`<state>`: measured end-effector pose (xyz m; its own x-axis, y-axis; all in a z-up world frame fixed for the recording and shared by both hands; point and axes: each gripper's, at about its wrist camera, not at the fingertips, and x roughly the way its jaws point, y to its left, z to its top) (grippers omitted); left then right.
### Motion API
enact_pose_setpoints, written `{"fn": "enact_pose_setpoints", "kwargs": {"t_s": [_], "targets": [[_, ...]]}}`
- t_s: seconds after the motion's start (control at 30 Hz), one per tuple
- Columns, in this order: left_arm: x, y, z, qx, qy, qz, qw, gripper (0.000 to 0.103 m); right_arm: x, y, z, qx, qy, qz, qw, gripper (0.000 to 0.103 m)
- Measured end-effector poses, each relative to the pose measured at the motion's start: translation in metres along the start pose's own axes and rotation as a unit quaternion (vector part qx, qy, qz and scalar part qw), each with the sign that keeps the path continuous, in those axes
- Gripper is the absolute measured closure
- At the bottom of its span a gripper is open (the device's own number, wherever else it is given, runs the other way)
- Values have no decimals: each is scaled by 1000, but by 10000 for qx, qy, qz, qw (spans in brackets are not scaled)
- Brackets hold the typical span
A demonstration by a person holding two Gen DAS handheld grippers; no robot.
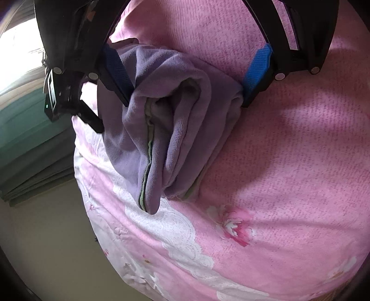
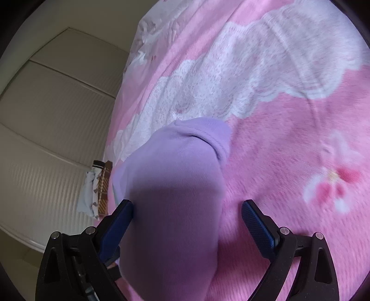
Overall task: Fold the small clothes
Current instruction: 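Grasp the folded sweatshirt with the left tool and lift it, then carry the sweatshirt with the left tool onto the white clothes stack and release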
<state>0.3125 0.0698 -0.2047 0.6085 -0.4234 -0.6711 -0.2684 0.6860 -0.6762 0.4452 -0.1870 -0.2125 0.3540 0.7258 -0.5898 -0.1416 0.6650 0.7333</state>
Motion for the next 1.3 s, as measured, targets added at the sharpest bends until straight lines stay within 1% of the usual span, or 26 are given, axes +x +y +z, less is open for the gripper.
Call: {"fn": "enact_pose_setpoints", "kwargs": {"t_s": [0.13,0.23,0.27,0.3,0.33,0.37,0.4,0.43,0.5,0.6,0.77,0.87,1.0,1.2,1.3], "targets": [[5,0,1,57,-42,-14,10000,14,19,4,9,-71,211,77,9997,7],[6,2,2,28,-77,-15,10000,20,29,6,14,-74,308,130,9994,7],[6,2,2,22,-91,-19,10000,25,32,6,15,-67,345,138,9993,8],[5,3,2,39,-102,-21,9999,27,34,7,16,-81,396,150,9991,10],[3,3,1,74,-113,7,9999,31,35,7,17,-102,427,130,9990,13],[1,2,1,113,-128,52,9998,35,34,7,16,-124,431,92,9990,18],[0,2,0,142,-146,74,9998,37,33,8,15,-157,411,46,9990,29],[-2,0,0,169,-167,89,9997,40,32,10,13,-205,378,24,9991,34],[-5,-3,-2,230,-214,122,9994,44,27,16,9,-311,268,-10,9992,49],[-17,-7,-2,323,-287,94,9990,48,16,28,6,-383,137,-28,9992,58],[-51,-20,2,574,-441,-33,9974,49,-7,55,2,-501,-79,25,9987,61],[-76,-28,7,693,-544,-84,9961,49,-22,78,-3,-623,-208,91,9978,61],[-113,-31,15,729,-709,-210,9946,50,-39,113,-11,-794,-361,192,9960,61],[-175,-16,36,687,-1030,-319,9918,50,-35,176,-22,-1042,-456,353,9929,61],[-208,3,55,589,-1200,-346,9904,50,-21,216,-26,-1246,-413,416,9905,61]]}}
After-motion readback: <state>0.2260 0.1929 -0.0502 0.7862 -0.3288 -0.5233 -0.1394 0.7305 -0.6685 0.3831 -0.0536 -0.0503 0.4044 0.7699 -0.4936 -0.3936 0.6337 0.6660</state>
